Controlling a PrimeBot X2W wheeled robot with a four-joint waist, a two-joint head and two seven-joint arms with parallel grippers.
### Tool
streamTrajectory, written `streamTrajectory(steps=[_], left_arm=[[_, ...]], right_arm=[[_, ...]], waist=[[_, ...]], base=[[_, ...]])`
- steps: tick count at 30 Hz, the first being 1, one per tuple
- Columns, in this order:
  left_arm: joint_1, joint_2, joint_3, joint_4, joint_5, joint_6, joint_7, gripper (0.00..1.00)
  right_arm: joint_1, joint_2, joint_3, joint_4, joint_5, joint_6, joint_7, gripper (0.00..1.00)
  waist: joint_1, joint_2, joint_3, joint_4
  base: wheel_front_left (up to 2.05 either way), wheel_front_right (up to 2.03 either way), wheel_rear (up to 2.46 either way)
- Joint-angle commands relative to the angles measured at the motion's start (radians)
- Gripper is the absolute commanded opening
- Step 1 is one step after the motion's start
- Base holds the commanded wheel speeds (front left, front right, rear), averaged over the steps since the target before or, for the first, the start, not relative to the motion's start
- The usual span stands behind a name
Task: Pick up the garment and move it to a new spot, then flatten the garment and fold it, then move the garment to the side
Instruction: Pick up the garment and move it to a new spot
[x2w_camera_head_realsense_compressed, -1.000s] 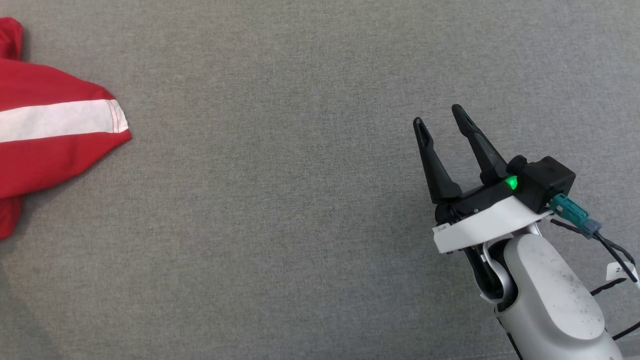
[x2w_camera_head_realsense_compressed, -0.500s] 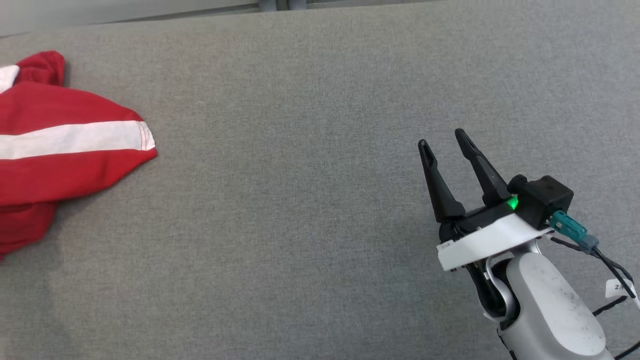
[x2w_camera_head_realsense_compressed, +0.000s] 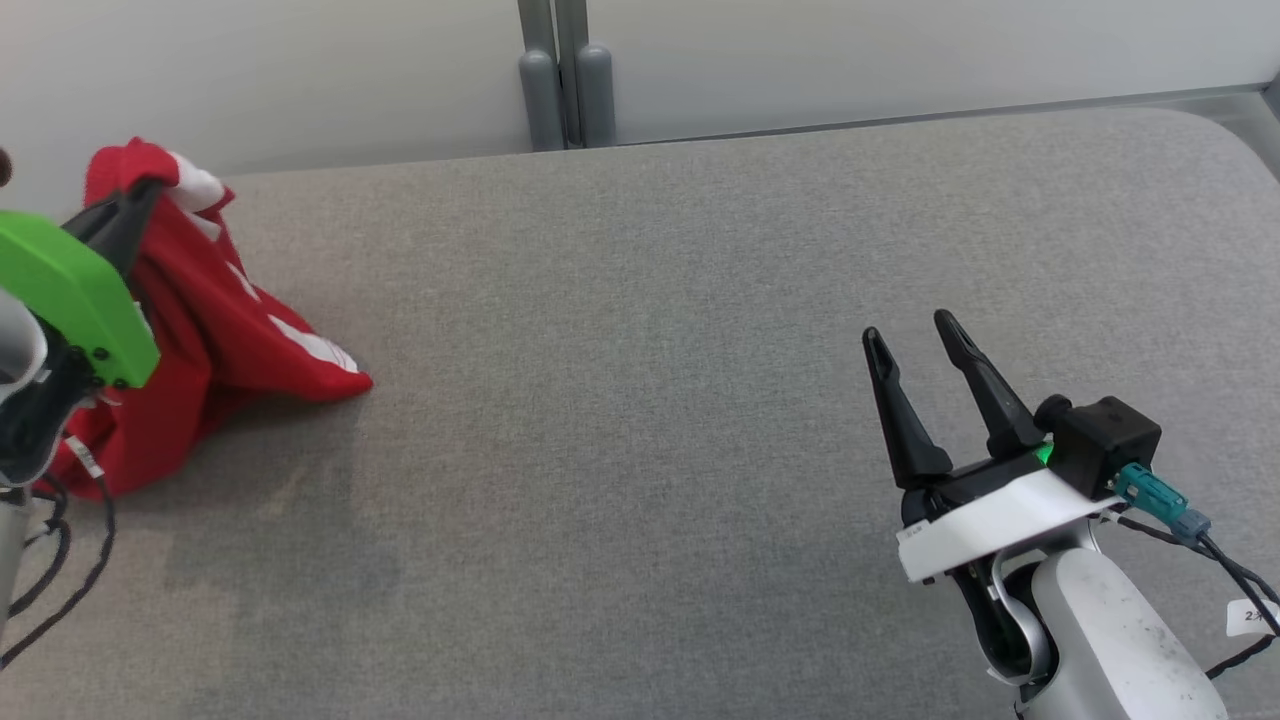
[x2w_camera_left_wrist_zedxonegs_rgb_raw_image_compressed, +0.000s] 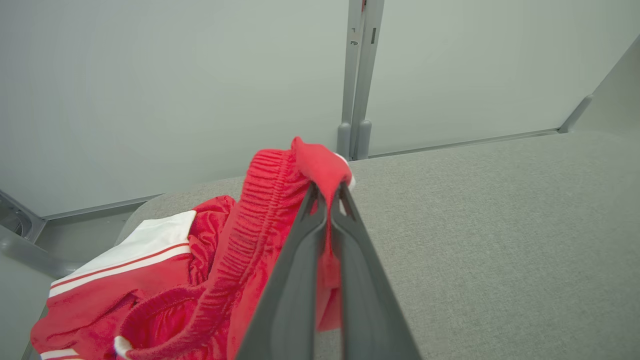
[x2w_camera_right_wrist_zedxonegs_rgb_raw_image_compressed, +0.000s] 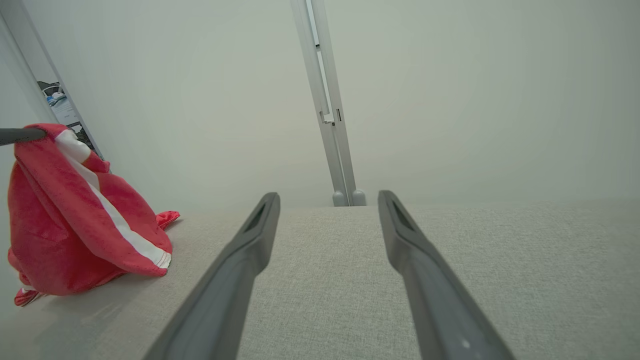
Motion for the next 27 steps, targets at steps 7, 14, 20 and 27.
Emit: streamTrajectory(steps=[7, 14, 20, 27], left_arm=[[0.015, -0.099, -0.015, -0.251, -0.061, 0.060, 0.045, 0.00], [0.092, -0.218, -0.005, -0.435, -0.114, 0.165, 0.003, 0.00], [0.323, -0.281, 0.000, -0.398, -0.079, 0.209, -0.181, 0.00], [0.523, -0.347, 0.016, -0.152, -0.039, 0.191, -0.444, 0.00]], right_arm=[[0.033, -0.015, -0.038, -0.011, -0.018, 0.000, -0.003, 1.00], [0.042, -0.003, -0.094, -0.039, -0.030, 0.000, -0.003, 1.00], [0.054, 0.018, -0.102, -0.042, -0.034, 0.000, -0.003, 1.00], [0.057, 0.013, -0.103, -0.033, -0.028, 0.000, -0.003, 1.00]], waist=[[0.0000, 0.0000, -0.043, -0.060], [0.0000, 0.0000, -0.017, -0.069], [0.0000, 0.0000, 0.014, -0.077], [0.0000, 0.0000, 0.032, -0.077]], base=[[0.00, 0.00, 0.00], [0.00, 0.00, 0.00], [0.00, 0.00, 0.00], [0.00, 0.00, 0.00]])
